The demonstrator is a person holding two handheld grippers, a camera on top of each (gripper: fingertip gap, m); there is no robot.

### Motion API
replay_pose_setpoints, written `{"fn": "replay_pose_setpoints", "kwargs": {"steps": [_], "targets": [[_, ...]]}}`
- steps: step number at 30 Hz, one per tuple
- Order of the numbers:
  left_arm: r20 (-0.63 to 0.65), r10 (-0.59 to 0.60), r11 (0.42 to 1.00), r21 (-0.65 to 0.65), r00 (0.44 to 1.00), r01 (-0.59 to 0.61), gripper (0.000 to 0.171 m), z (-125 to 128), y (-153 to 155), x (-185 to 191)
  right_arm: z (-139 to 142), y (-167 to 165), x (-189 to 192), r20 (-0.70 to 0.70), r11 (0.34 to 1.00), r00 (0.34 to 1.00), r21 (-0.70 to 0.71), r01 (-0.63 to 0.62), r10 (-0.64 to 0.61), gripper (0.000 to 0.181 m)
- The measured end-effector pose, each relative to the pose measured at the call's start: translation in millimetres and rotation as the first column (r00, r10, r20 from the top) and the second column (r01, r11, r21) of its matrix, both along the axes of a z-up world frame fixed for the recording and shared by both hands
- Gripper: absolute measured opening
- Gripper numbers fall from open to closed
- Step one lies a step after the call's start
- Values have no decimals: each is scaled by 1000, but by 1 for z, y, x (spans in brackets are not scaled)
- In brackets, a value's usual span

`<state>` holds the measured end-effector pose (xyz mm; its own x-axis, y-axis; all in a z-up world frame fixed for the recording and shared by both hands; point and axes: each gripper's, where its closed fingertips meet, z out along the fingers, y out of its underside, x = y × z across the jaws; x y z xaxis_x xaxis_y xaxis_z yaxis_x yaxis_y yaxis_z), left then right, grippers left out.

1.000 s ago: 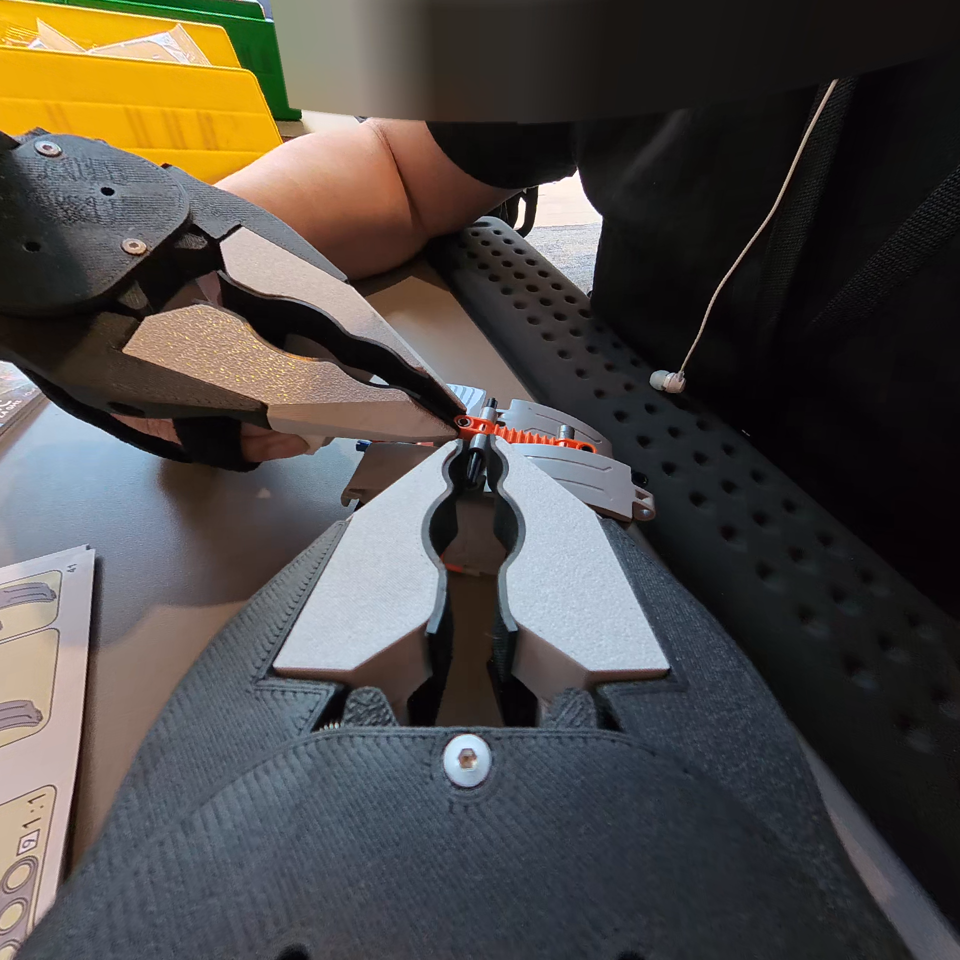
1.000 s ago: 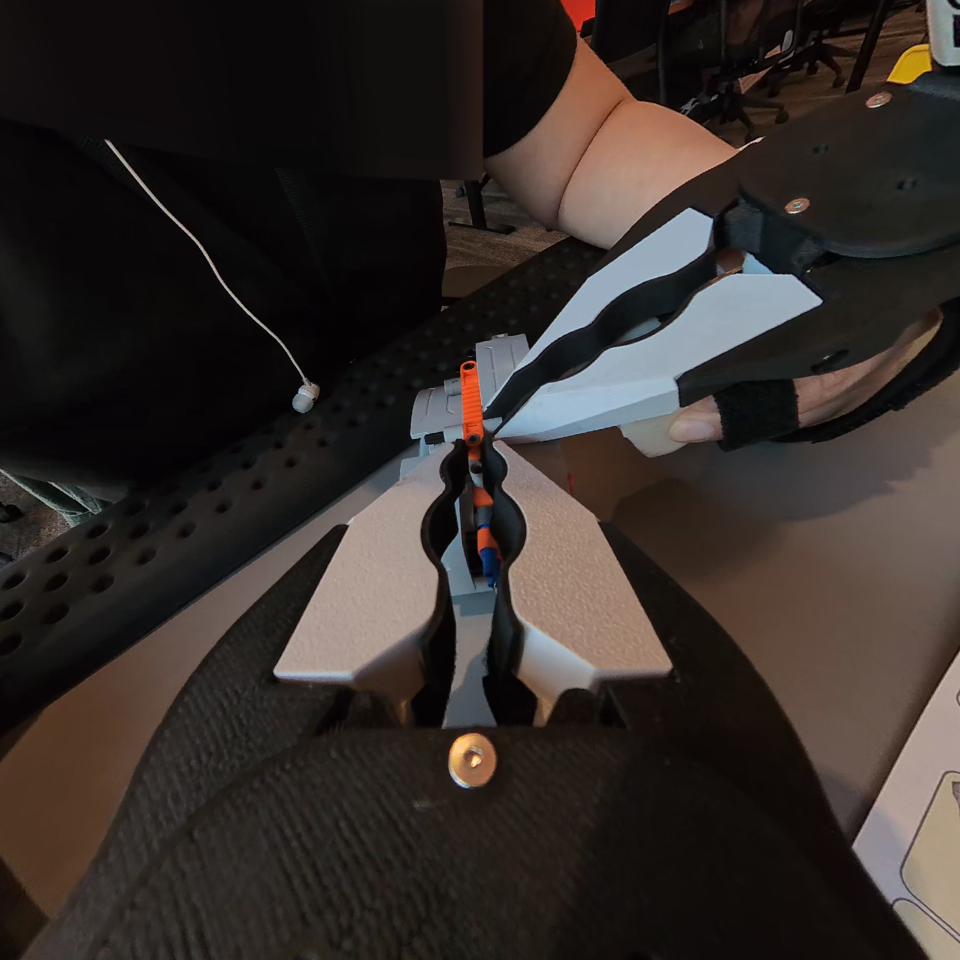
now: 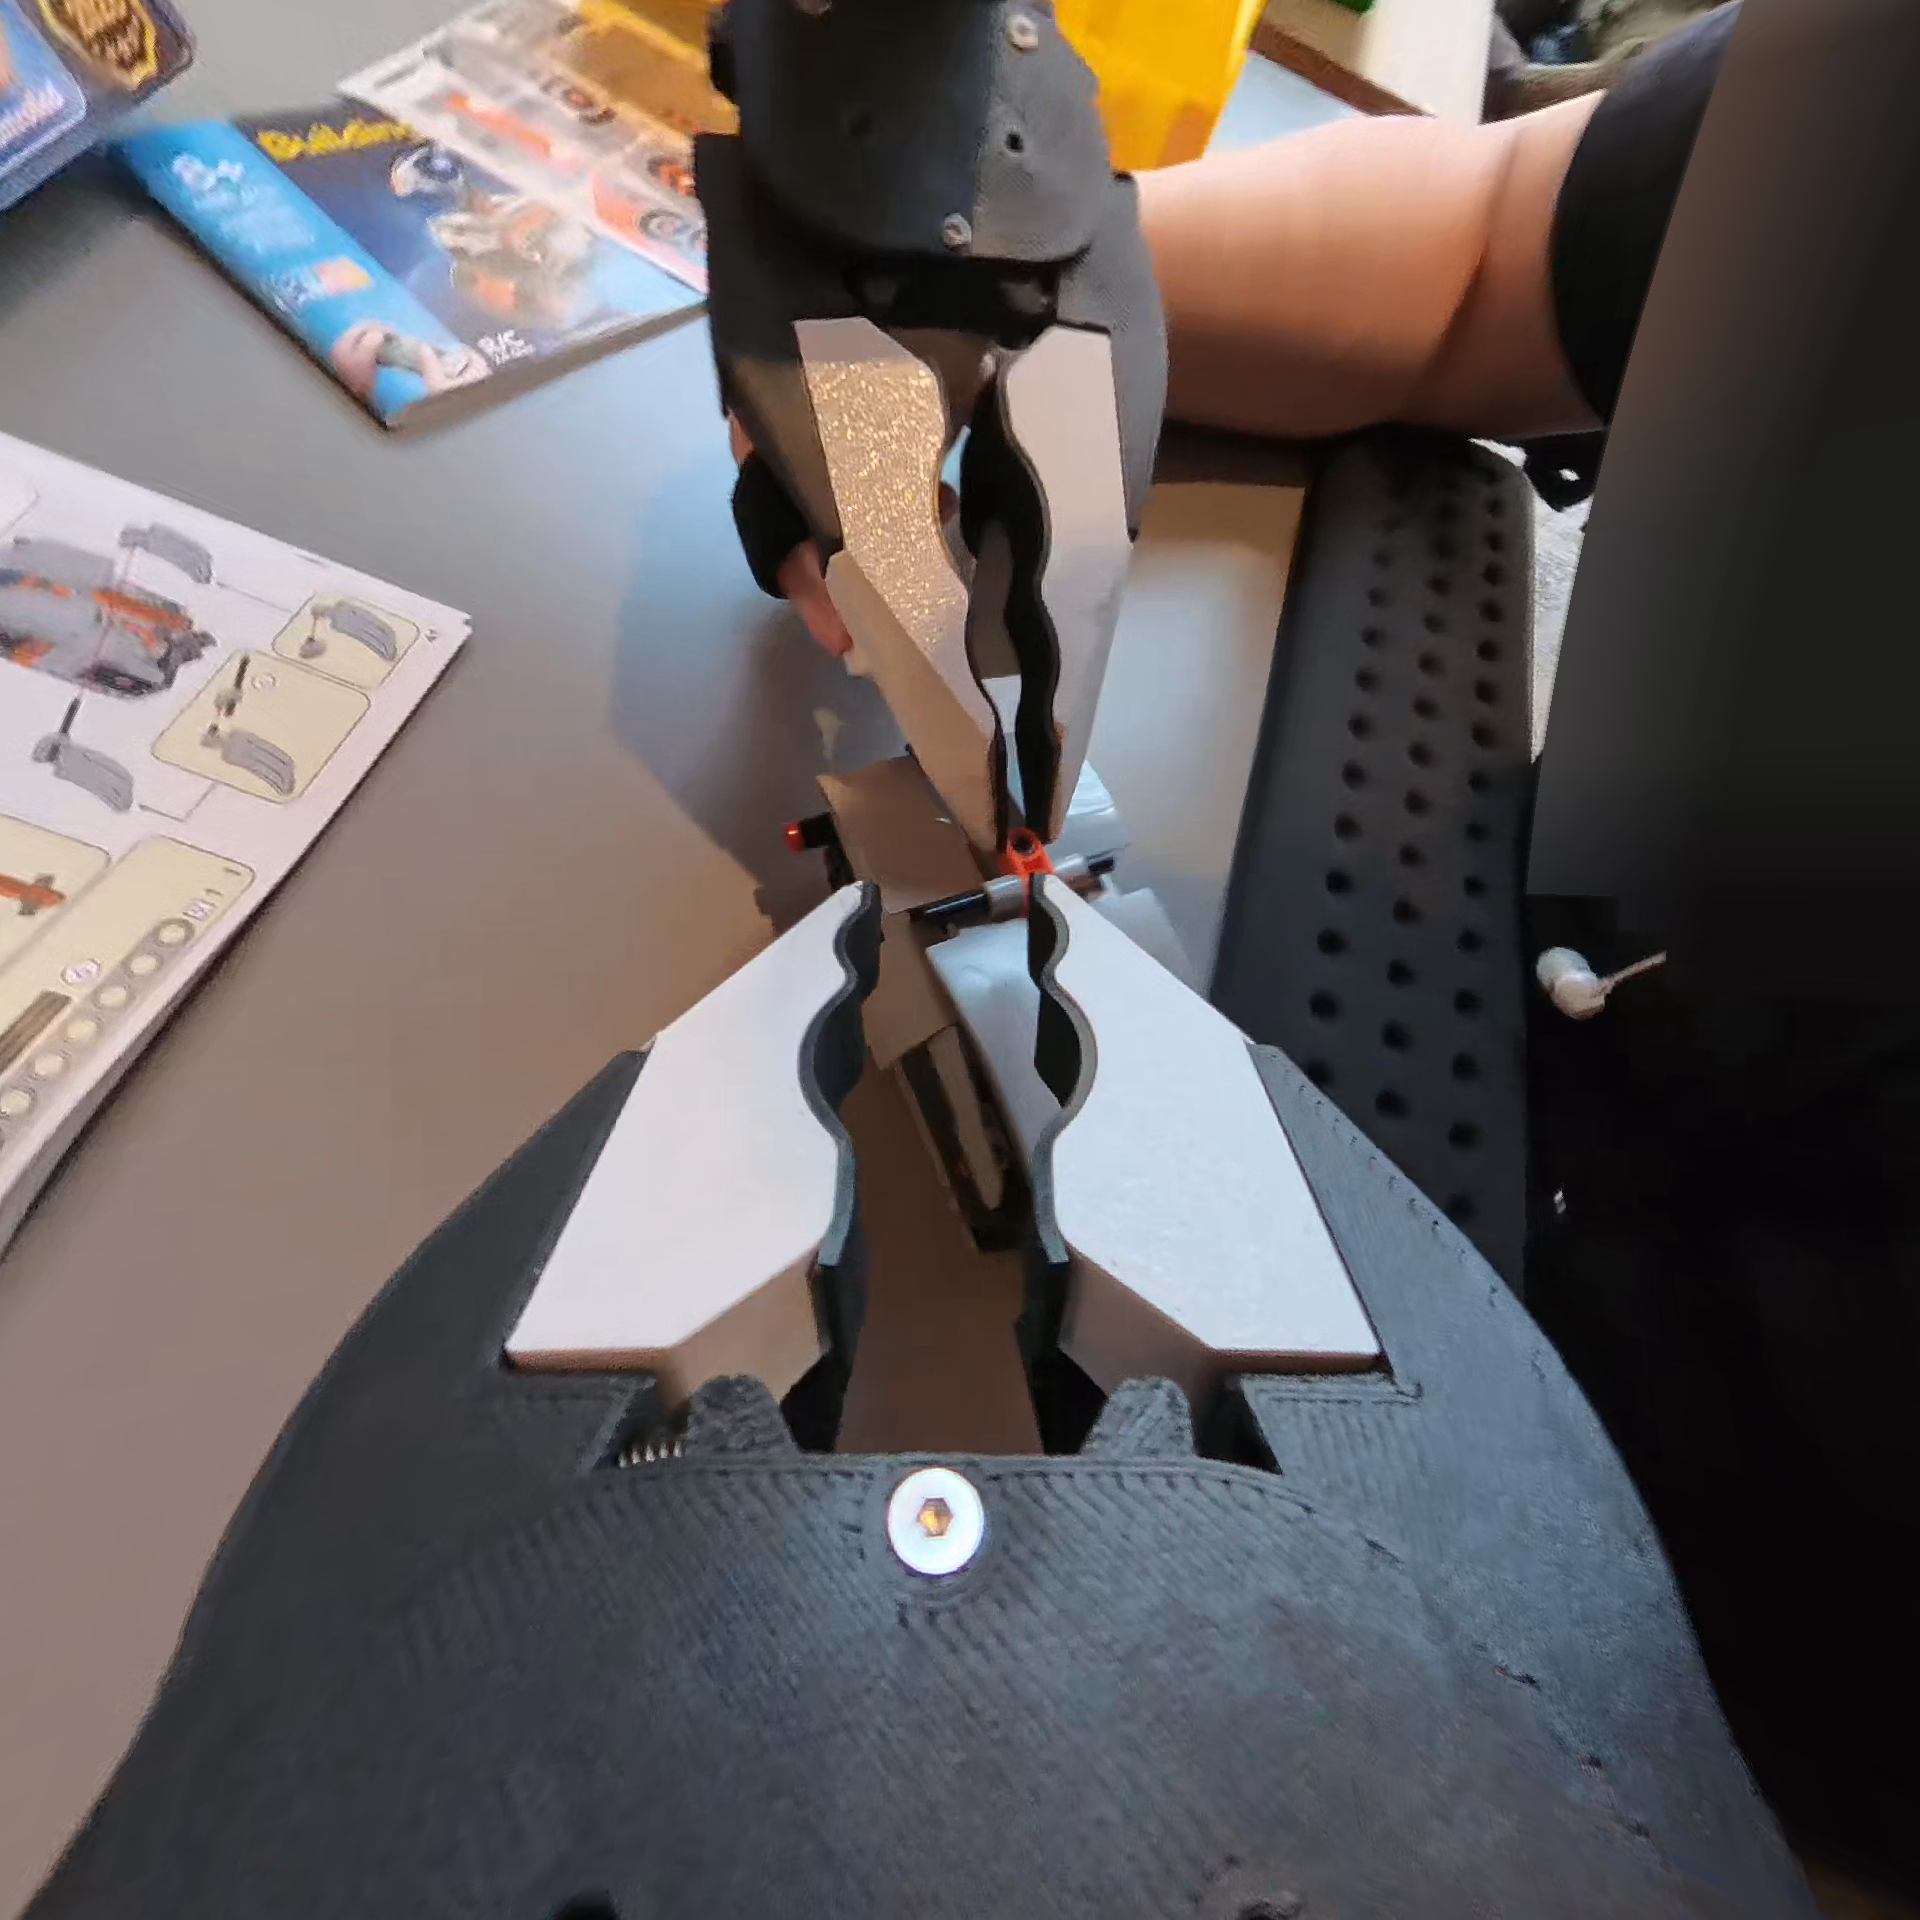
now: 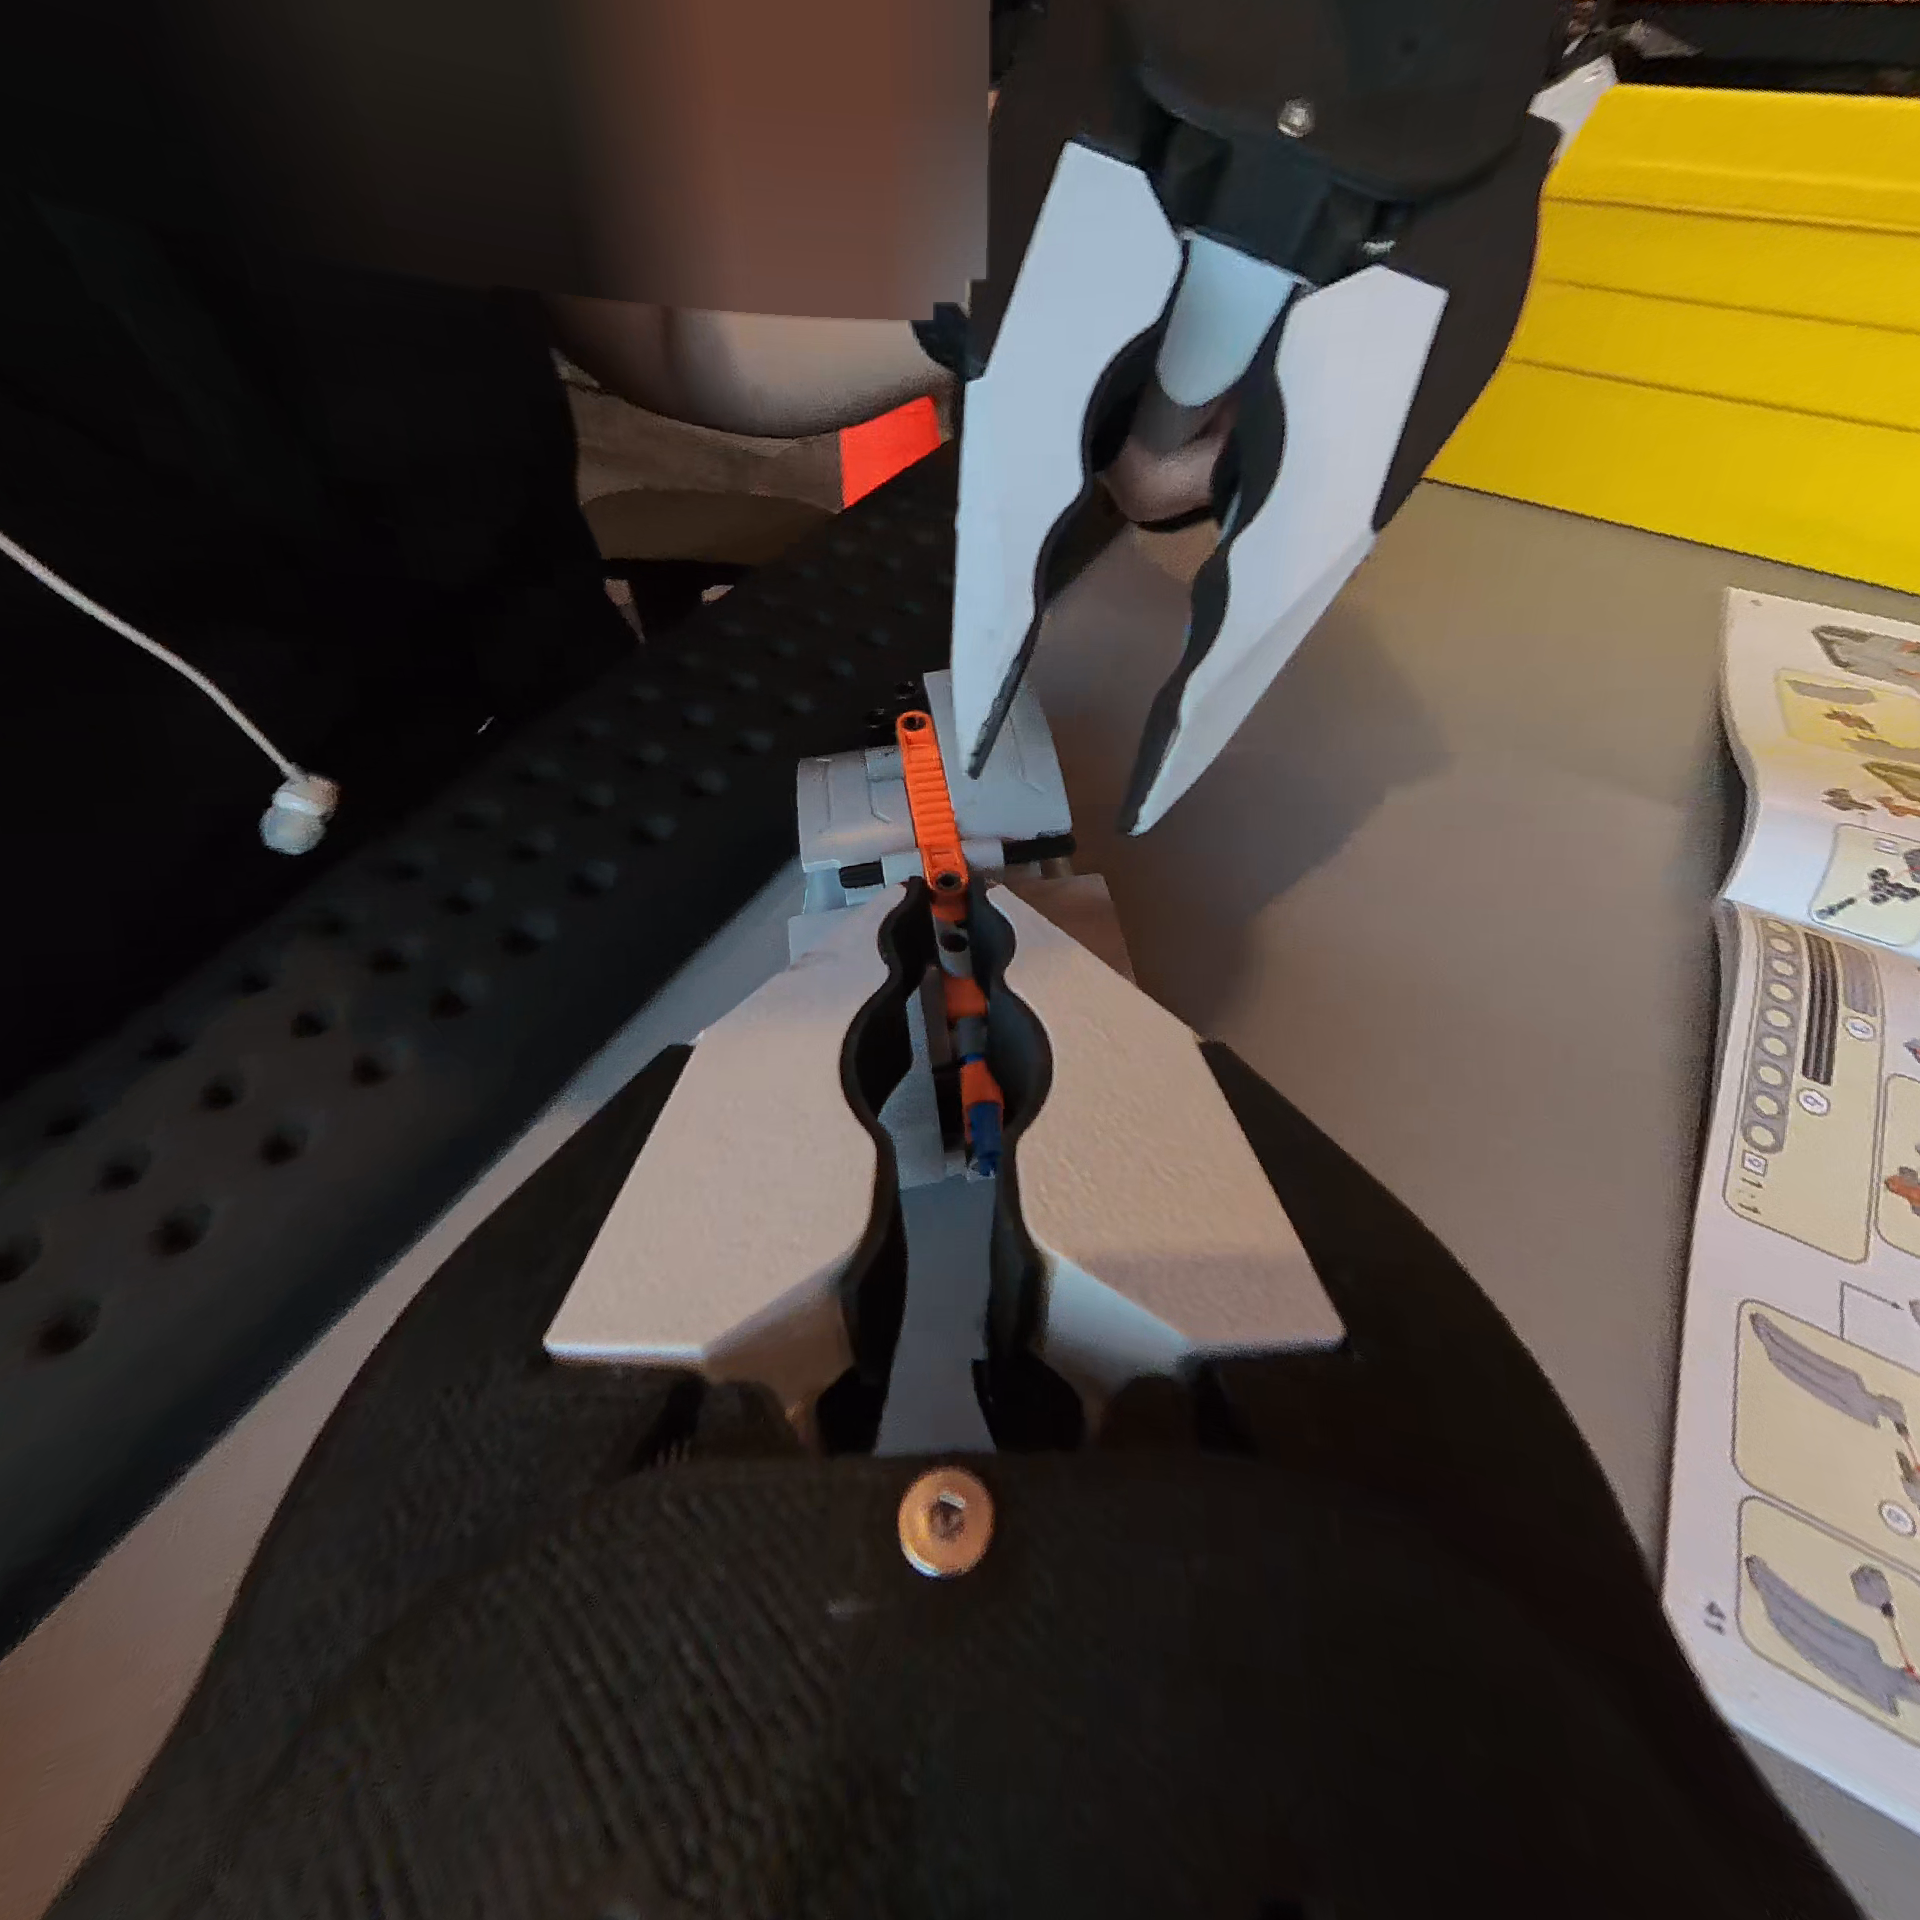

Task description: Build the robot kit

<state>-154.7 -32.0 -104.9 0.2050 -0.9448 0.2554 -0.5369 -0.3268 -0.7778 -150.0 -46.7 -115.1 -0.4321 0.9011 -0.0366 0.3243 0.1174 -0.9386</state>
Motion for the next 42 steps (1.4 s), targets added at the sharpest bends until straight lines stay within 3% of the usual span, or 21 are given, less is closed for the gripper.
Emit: {"fn": "replay_pose_setpoints", "kwargs": {"steps": [5,17,22,25,27,31,35,38,41,42], "targets": [[-75,71,997,-13,995,-72,26,-9,1,1,0,-4,-2,-15,997,998,-51,63,-64,6],[-71,58,993,-101,996,-65,21,-14,-5,-2,-1,-9,-8,-68,995,993,-11,95,-95,5],[-95,121,993,12,988,-121,22,-11,4,-9,0,-9,-12,-54,990,989,-41,134,-136,5],[-45,240,971,5,970,-240,38,7,0,-20,-1,-7,-16,-19,975,978,-89,206,-208,5],[-76,313,949,66,947,-308,50,10,-8,-30,-1,-6,-19,11,960,965,-98,261,-261,5],[-120,420,896,210,899,-391,57,-1,-22,-40,3,-22,-13,69,977,983,-122,175,-167,4],[-132,417,897,222,899,-383,65,-16,-28,-36,23,8,-10,-71,970,971,-106,221,-229,7],[-114,412,884,292,904,-366,60,-14,-16,-40,8,17,-9,-3,967,970,-69,244,-244,22],[-104,387,892,296,916,-343,64,-14,-5,-43,-3,-2,-8,63,976,987,-153,155,-146,15],[-102,387,887,312,916,-340,65,-14,0,-45,-2,-8,-7,65,976,991,-177,130,-120,2]]}}
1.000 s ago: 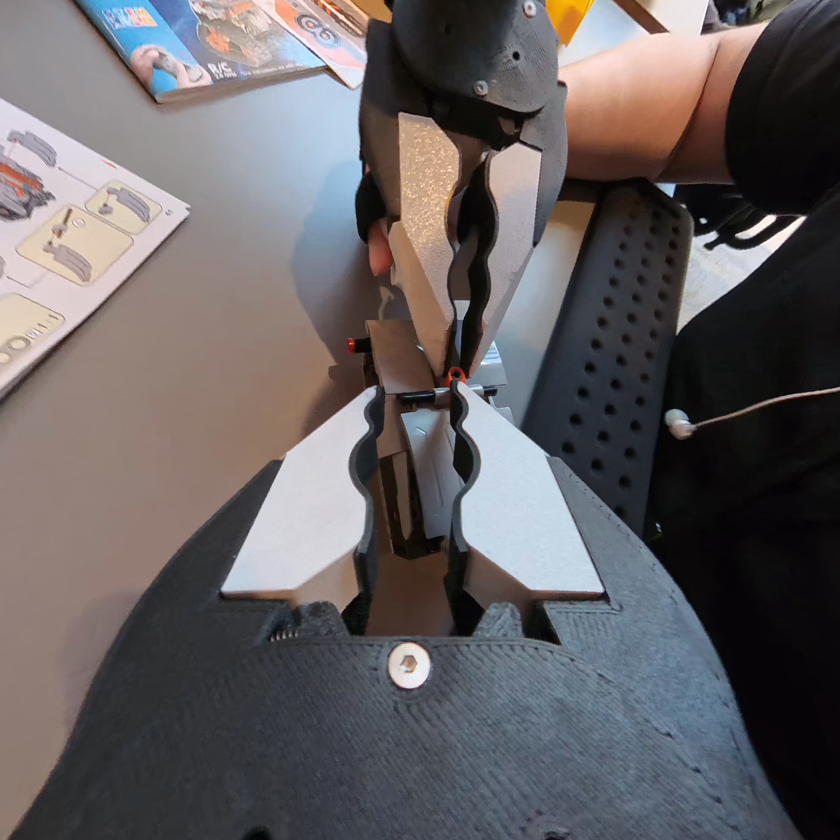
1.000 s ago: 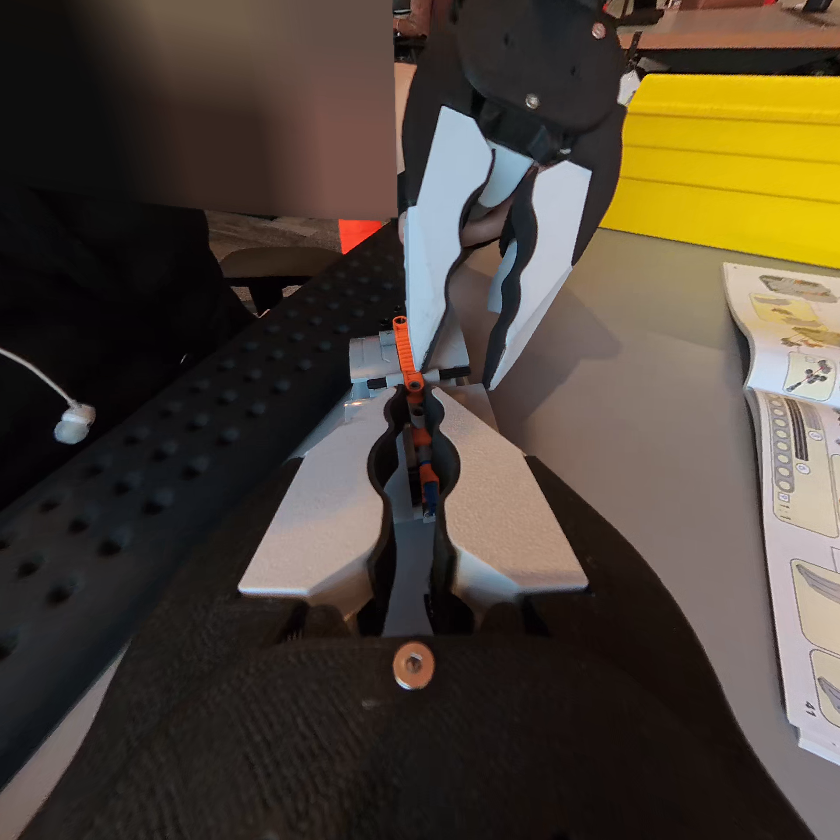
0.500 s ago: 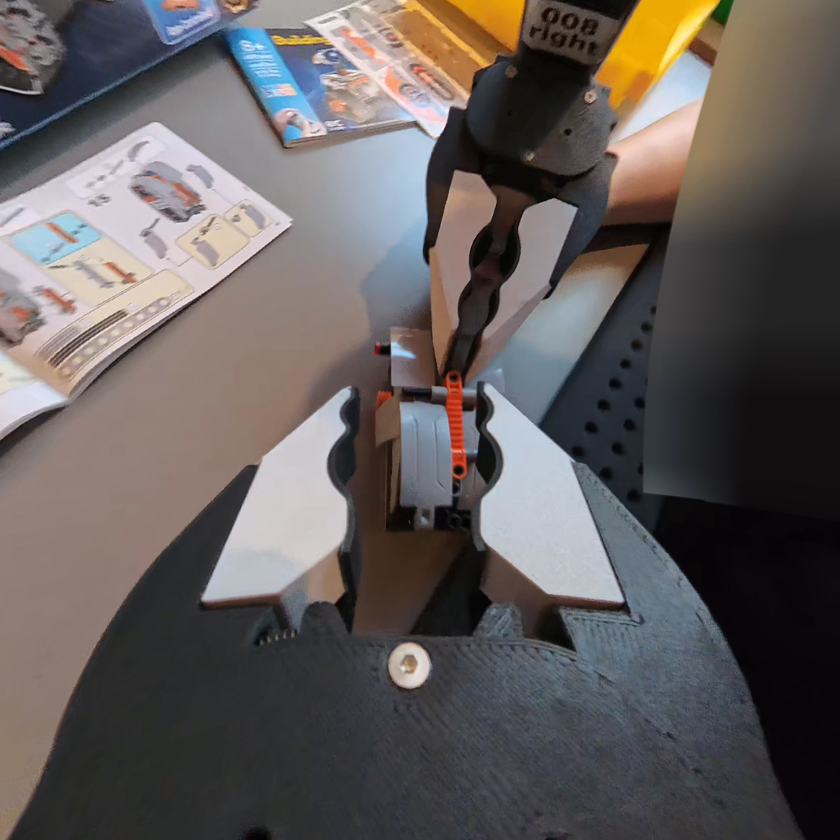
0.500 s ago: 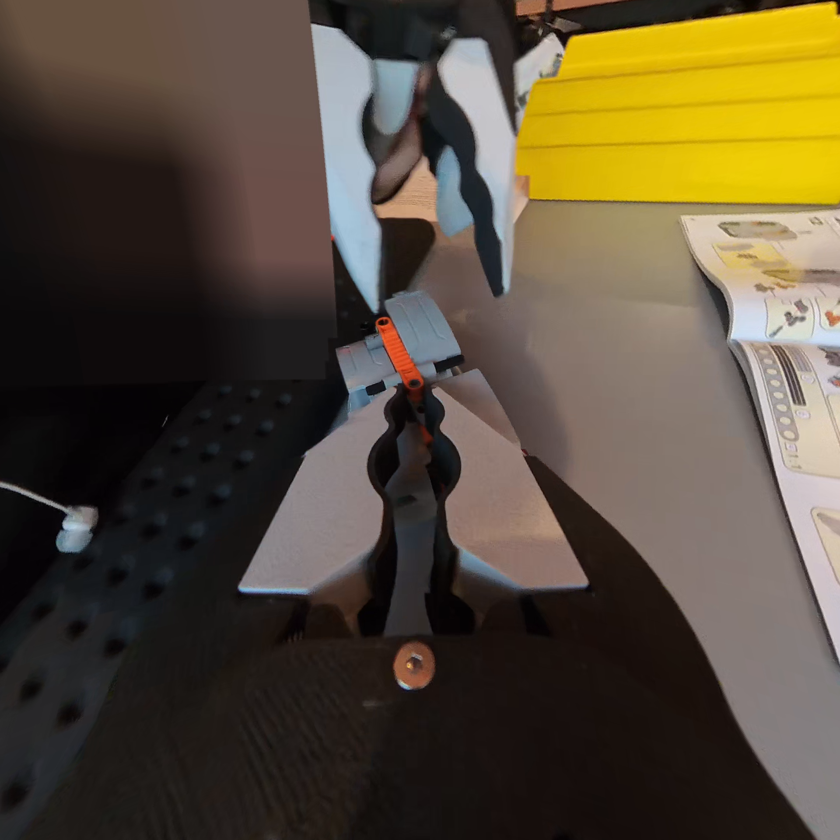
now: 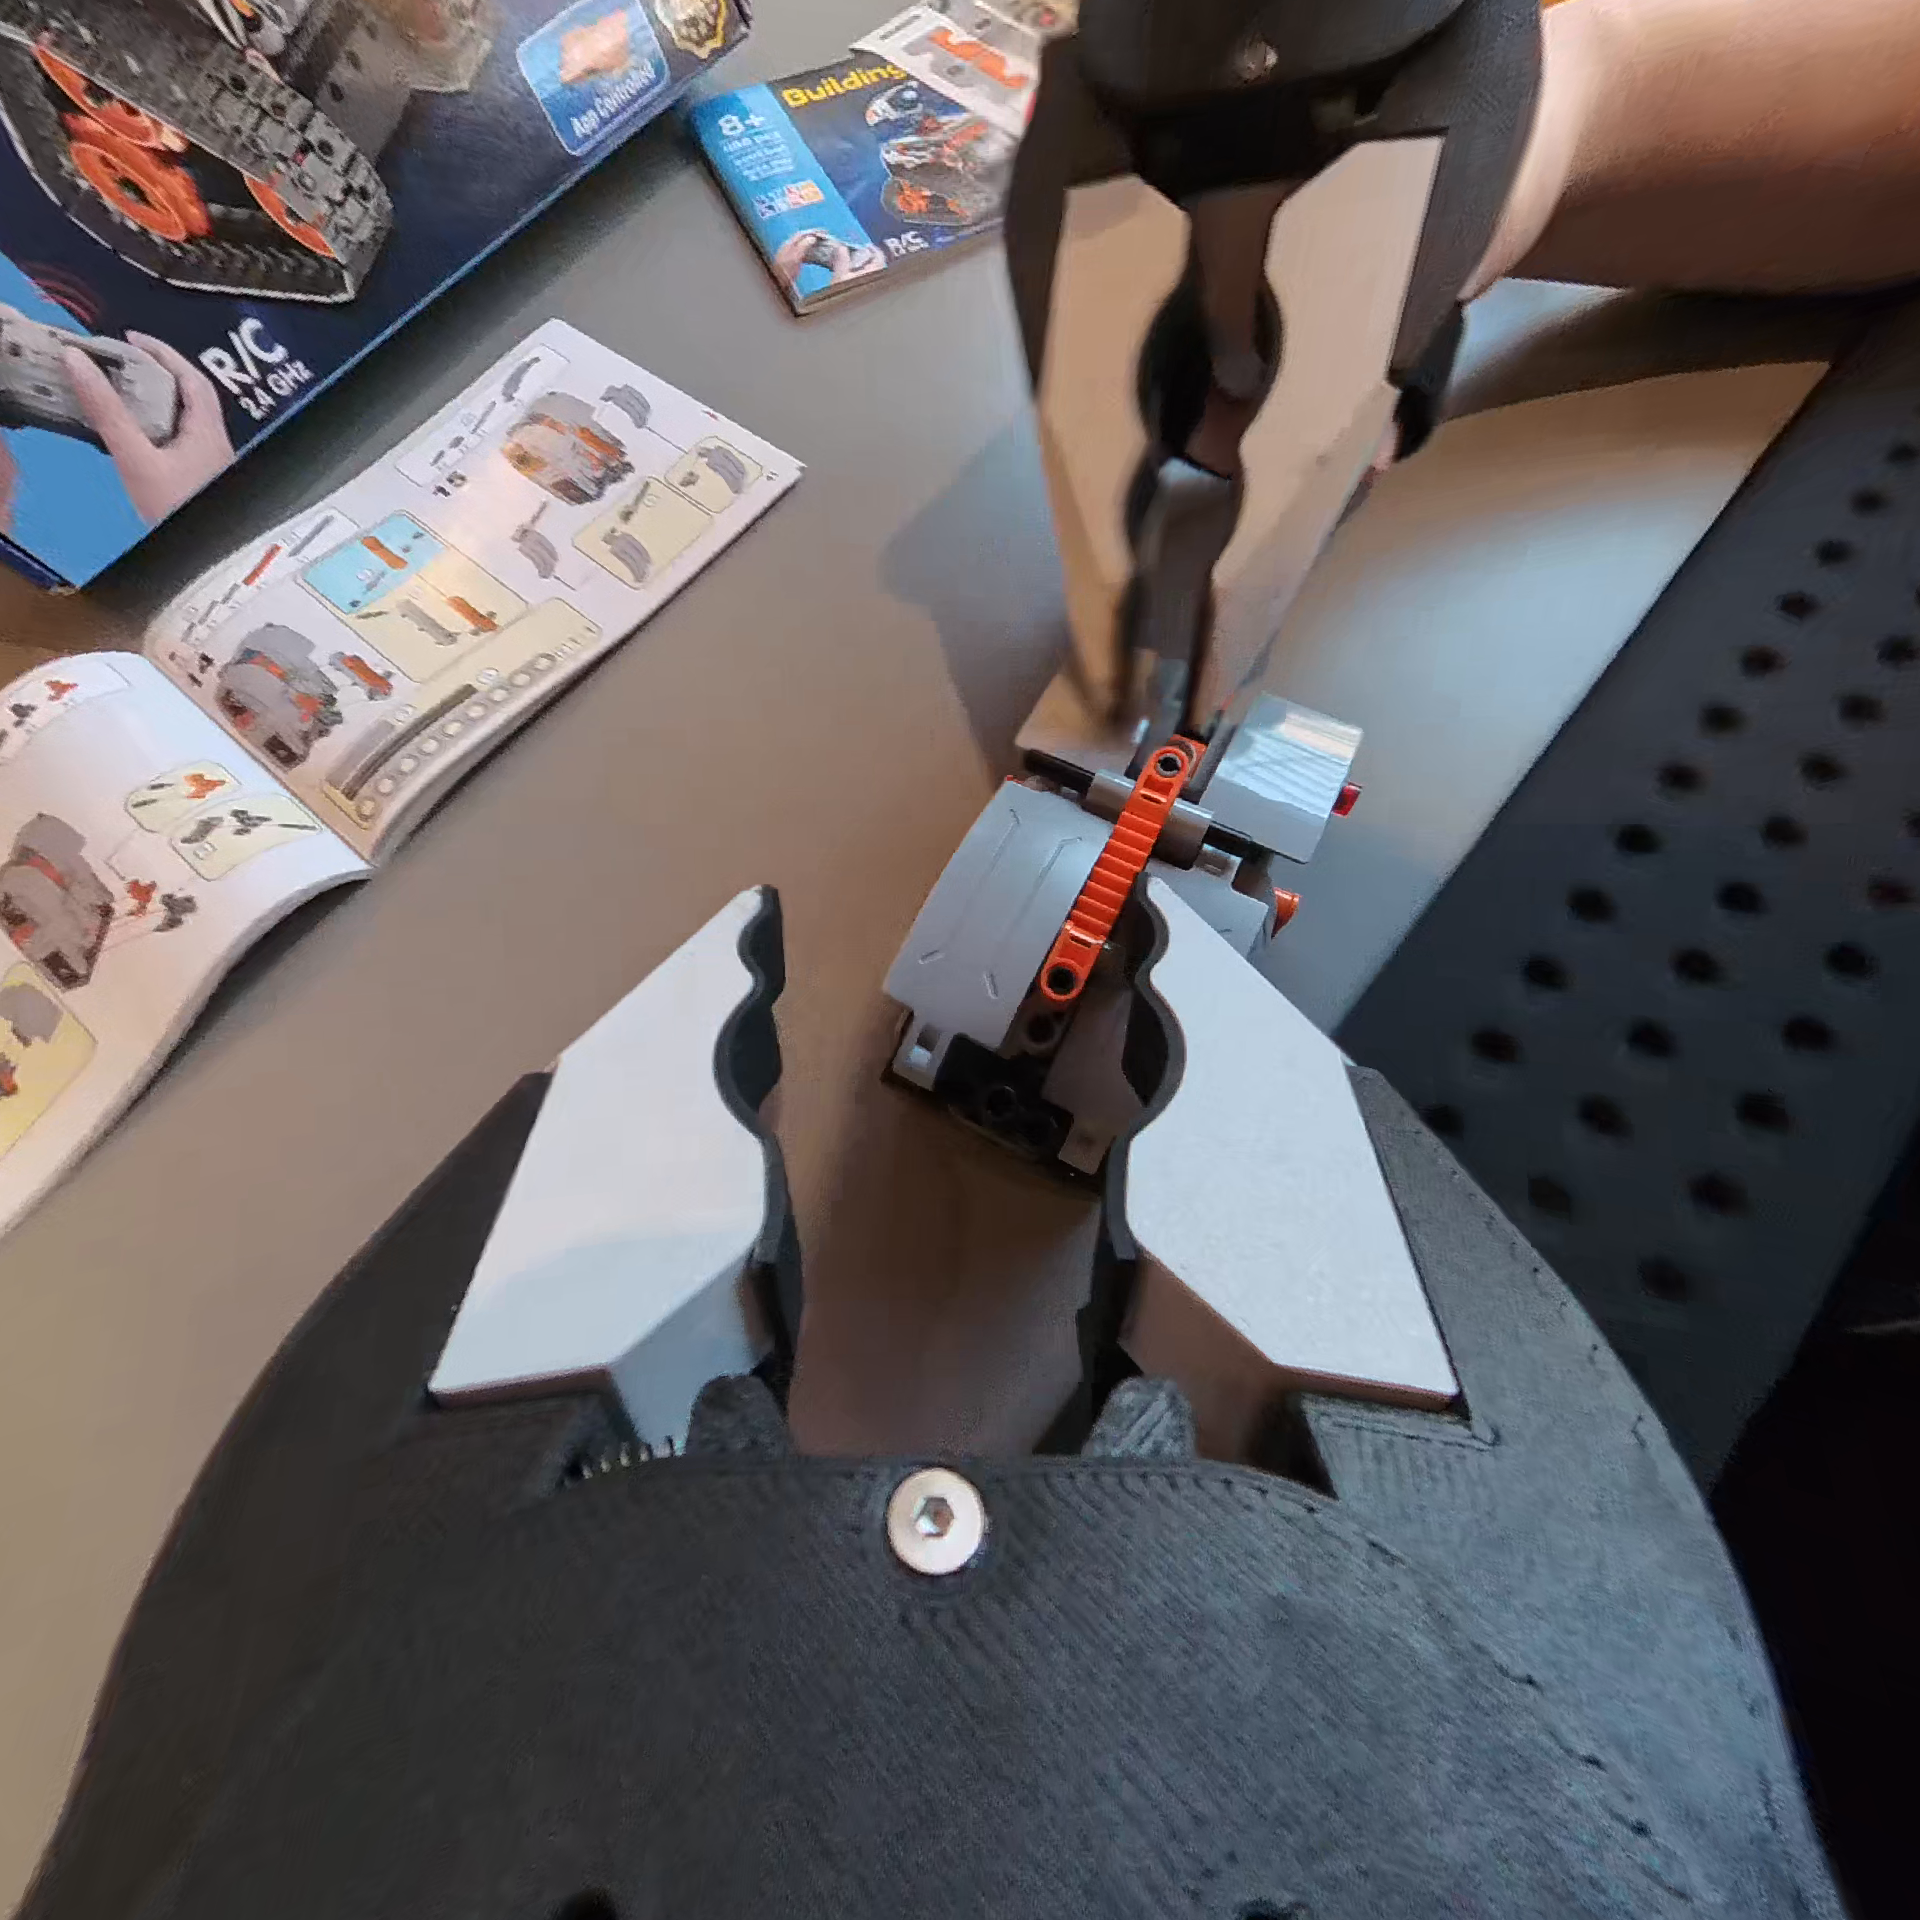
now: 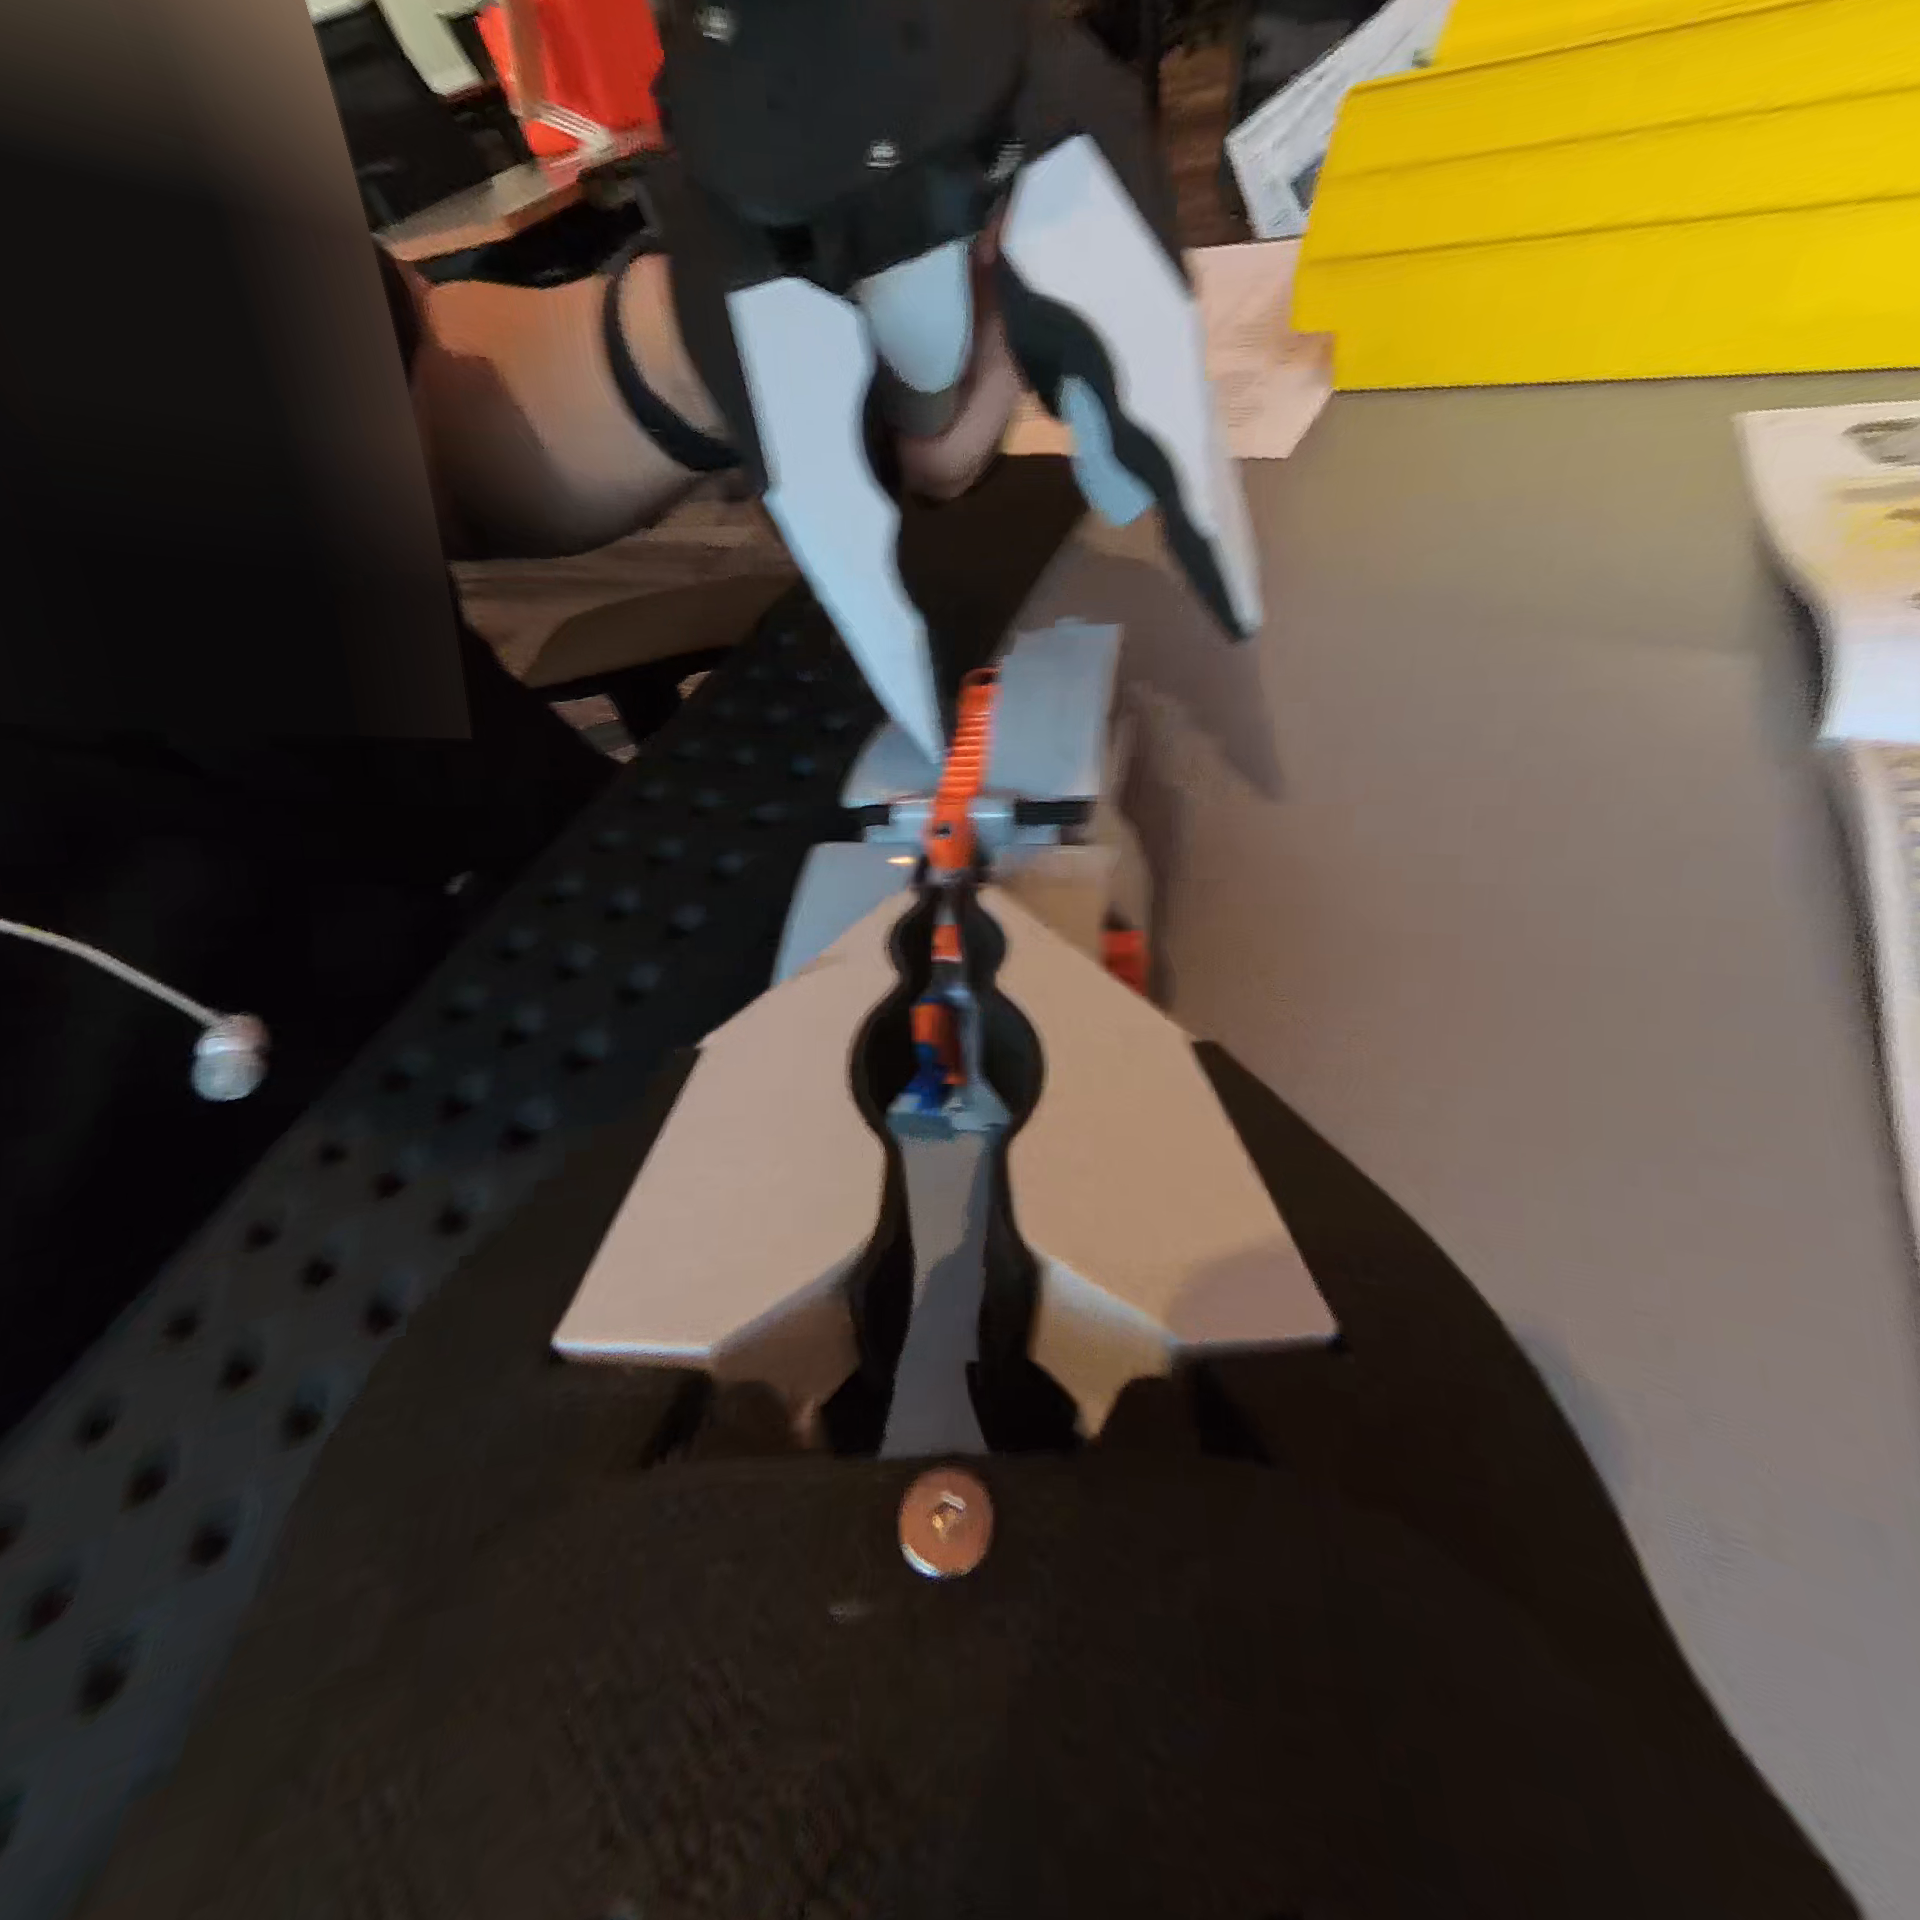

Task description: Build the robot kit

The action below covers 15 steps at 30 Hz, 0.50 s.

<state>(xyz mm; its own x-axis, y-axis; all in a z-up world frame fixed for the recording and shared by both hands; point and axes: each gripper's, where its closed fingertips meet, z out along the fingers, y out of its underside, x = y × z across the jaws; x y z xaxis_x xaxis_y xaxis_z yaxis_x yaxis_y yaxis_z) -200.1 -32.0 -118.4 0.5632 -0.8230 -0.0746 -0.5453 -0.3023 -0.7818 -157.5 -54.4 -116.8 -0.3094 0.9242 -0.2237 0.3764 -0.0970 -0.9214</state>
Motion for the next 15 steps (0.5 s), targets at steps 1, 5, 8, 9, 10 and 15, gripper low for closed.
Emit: {"fn": "replay_pose_setpoints", "kwargs": {"steps": [1,5,8,9,10,15], "targets": [[-7,4,1000,19,1000,-4,64,1,6,-3,0,-6,1,11,1000,1000,-20,-22,22,0],[-30,-15,997,75,999,17,50,4,26,-12,-1,-7,-1,24,997,1000,82,-4,2,0],[78,57,997,54,995,-62,54,19,31,-19,17,35,-7,-109,958,977,204,200,-181,17],[141,94,994,44,986,-101,53,27,30,-20,19,55,-8,-131,934,958,220,280,-256,19],[203,126,991,26,971,-134,48,34,27,-18,17,68,-8,-132,922,944,214,324,-301,25],[237,224,975,-65,945,-215,23,19,-2,9,-1,49,-15,-13,982,983,-43,182,-182,30]]}}
